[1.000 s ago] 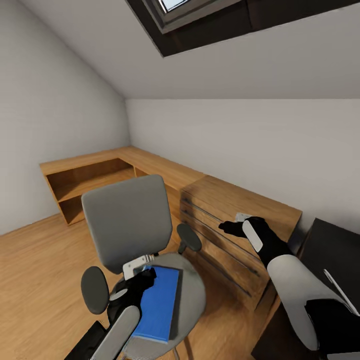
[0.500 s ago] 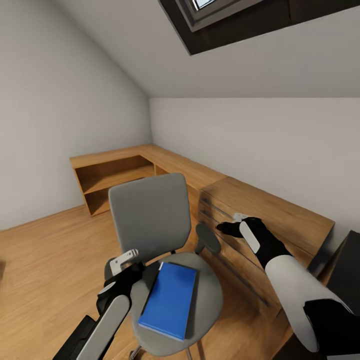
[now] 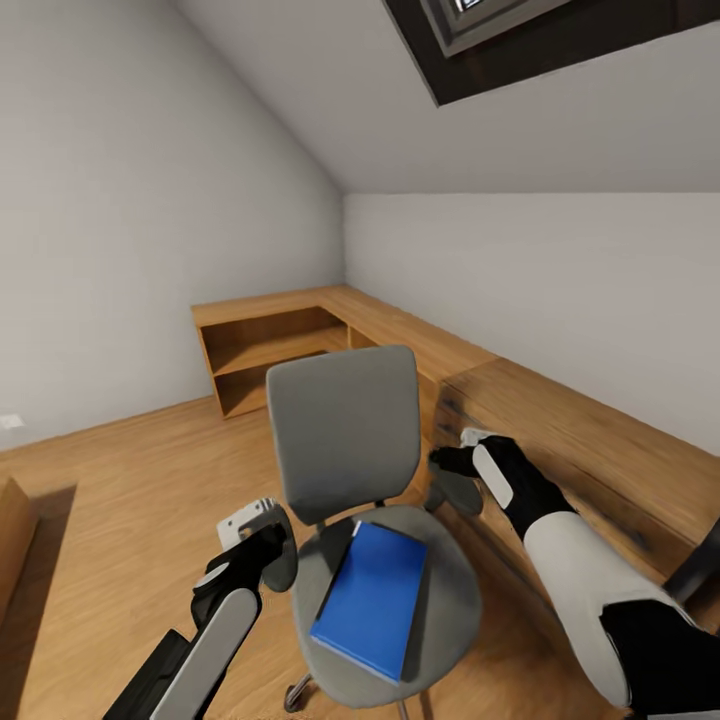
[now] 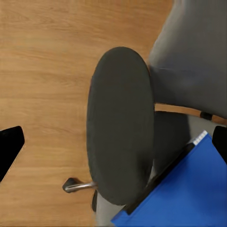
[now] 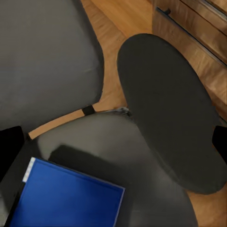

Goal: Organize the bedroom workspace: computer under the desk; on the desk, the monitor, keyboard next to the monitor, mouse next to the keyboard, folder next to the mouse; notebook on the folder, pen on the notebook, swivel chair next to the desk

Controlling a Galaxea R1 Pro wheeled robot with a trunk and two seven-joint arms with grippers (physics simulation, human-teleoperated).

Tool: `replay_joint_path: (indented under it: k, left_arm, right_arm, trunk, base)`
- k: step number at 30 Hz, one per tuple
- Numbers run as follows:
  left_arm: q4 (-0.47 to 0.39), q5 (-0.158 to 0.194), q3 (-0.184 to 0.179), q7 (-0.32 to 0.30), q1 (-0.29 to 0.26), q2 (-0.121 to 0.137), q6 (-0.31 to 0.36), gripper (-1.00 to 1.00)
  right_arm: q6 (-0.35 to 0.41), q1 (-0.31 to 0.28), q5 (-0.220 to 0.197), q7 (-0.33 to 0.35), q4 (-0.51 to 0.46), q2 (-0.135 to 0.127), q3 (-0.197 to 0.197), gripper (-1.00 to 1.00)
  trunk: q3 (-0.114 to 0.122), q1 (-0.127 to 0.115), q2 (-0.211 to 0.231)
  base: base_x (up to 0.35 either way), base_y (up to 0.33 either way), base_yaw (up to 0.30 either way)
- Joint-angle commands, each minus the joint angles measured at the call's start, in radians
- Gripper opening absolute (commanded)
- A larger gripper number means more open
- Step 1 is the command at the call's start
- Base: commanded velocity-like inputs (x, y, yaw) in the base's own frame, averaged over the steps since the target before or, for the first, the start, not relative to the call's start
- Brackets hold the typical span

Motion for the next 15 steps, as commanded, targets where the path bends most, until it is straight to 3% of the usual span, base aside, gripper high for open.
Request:
replay_joint_path:
  k: [1, 4, 15]
  left_arm:
    - [-0.001, 0.003, 0.018, 0.007, -0.001, 0.001, 0.007, 1.00]
    - [-0.001, 0.003, 0.038, 0.007, -0.001, 0.001, 0.008, 1.00]
    - [-0.001, 0.003, 0.046, 0.007, -0.001, 0.001, 0.008, 1.00]
  right_arm:
    - [0.003, 0.002, 0.004, -0.011, -0.001, 0.000, 0.008, 1.00]
    - [0.003, 0.009, 0.016, -0.011, 0.000, 0.001, 0.022, 1.00]
    - [0.002, 0.012, 0.020, -0.011, 0.000, 0.002, 0.043, 1.00]
  trunk:
    - [-0.001, 0.000, -0.001]
    - [-0.003, 0.000, -0.001]
    - [-0.007, 0.000, -0.001]
  base:
    - [0.000, 0.000, 0.262]
    - [0.000, 0.000, 0.262]
    - [0.000, 0.000, 0.262]
